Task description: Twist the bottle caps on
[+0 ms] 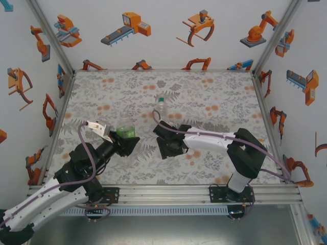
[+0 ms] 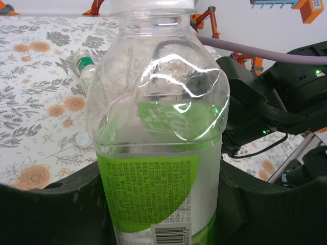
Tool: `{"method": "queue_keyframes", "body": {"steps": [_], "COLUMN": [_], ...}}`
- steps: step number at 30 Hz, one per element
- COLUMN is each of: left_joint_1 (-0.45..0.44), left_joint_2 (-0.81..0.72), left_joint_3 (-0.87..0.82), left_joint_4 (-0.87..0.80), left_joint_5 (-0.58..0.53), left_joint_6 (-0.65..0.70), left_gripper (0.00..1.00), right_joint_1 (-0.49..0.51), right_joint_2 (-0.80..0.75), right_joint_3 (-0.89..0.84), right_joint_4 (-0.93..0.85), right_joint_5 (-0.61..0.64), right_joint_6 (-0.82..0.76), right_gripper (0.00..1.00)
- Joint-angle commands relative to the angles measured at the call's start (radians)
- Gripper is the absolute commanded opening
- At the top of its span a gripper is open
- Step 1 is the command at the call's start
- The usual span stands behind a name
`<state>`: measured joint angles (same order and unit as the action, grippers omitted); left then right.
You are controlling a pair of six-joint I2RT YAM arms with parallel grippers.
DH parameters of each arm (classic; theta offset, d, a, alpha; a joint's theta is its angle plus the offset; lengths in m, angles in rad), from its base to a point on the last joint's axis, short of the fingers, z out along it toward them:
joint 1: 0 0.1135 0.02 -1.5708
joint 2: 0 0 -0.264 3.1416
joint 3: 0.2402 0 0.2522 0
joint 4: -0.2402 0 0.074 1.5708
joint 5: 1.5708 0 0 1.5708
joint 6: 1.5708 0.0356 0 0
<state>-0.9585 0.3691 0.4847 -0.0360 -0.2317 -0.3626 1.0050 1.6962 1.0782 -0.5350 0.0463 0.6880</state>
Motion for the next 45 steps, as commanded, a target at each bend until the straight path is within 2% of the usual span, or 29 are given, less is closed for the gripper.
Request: {"method": "queue_keyframes", "body": {"steps": [1, 14, 29, 45], "left_joint_1": [0.004, 0.004, 0.004, 0.004], "left_joint_2": [-0.014, -0.015, -0.008, 0.029], "left_joint_3": [-0.011, -0.012, -0.011, -0.002], "left_joint_4": [0.004, 0.005, 0.01, 0.029], "left_joint_5": [-0.013, -0.02, -0.023, -0.014], "left_joint_6": [-0.015, -0.015, -0.016, -0.016], "left_gripper": [0.0, 0.0, 0.0, 0.0], "right_joint_1": [0.006, 0.005, 0.006, 0.005], "right_joint_2": [0.025, 0.052, -0.012, 0.037], "right_joint_3": [0.009, -0.002, 0.039, 0.015], "right_joint_4": [-0.016, -0.001, -0.058, -0.04], "right_joint_5": [0.02, 0.013, 0.054, 0.047], "right_joint_6": [0.002, 0.006, -0.012, -0.013], "right_gripper": [0.52, 0.52, 0.55, 0.56]}}
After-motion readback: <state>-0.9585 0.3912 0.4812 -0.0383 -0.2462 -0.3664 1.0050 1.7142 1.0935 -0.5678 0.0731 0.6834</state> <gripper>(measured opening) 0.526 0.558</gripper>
